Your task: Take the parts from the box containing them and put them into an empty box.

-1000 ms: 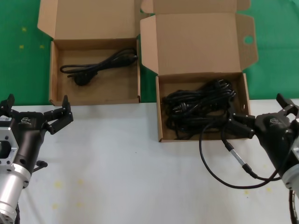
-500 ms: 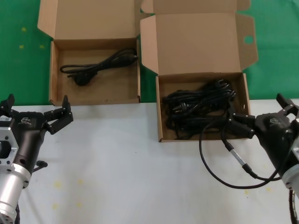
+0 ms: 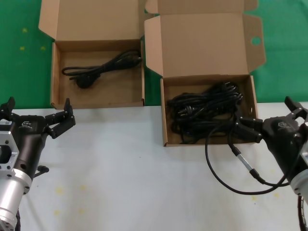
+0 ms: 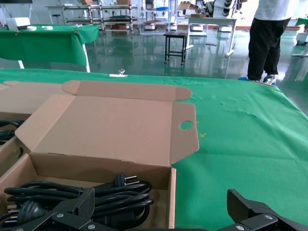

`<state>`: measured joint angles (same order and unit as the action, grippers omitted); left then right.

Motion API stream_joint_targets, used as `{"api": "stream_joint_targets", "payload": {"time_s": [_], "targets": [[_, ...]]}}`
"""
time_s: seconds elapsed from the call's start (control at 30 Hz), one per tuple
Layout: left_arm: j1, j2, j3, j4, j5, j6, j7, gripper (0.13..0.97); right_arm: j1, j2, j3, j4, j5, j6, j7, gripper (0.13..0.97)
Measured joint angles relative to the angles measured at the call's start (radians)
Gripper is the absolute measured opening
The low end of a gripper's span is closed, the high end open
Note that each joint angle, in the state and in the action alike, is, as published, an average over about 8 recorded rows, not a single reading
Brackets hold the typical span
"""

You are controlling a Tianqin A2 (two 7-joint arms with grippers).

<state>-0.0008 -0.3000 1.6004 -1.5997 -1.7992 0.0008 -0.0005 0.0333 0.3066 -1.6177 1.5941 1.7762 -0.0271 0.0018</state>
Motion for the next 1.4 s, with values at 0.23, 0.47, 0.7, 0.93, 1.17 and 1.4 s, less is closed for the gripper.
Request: {"api": "stream_joint_targets", "payload": {"time_s": [0.23,0.47,0.7,0.93,1.17,1.4], "targets": [[0.0,0.0,0.0,0.0,0.0,0.0,0.0,0.966,0.0,0.0,0.0,0.0,0.0,0.0,0.0,0.966],[0.0,0.0,0.0,0.0,0.0,0.0,0.0,0.966,0.0,0.0,0.0,0.0,0.0,0.0,0.0,0.966],[0.0,0.0,0.0,0.0,0.0,0.0,0.0,0.966,0.0,0.0,0.0,0.0,0.0,0.0,0.0,0.966],[0.0,0.0,0.0,0.0,0.0,0.0,0.0,0.966,0.0,0.0,0.0,0.0,0.0,0.0,0.0,0.966],[0.0,0.0,0.0,0.0,0.0,0.0,0.0,0.966,0.0,0.0,0.0,0.0,0.0,0.0,0.0,0.966],[0.0,0.0,0.0,0.0,0.0,0.0,0.0,0.966,0.0,0.0,0.0,0.0,0.0,0.0,0.0,0.966]]}}
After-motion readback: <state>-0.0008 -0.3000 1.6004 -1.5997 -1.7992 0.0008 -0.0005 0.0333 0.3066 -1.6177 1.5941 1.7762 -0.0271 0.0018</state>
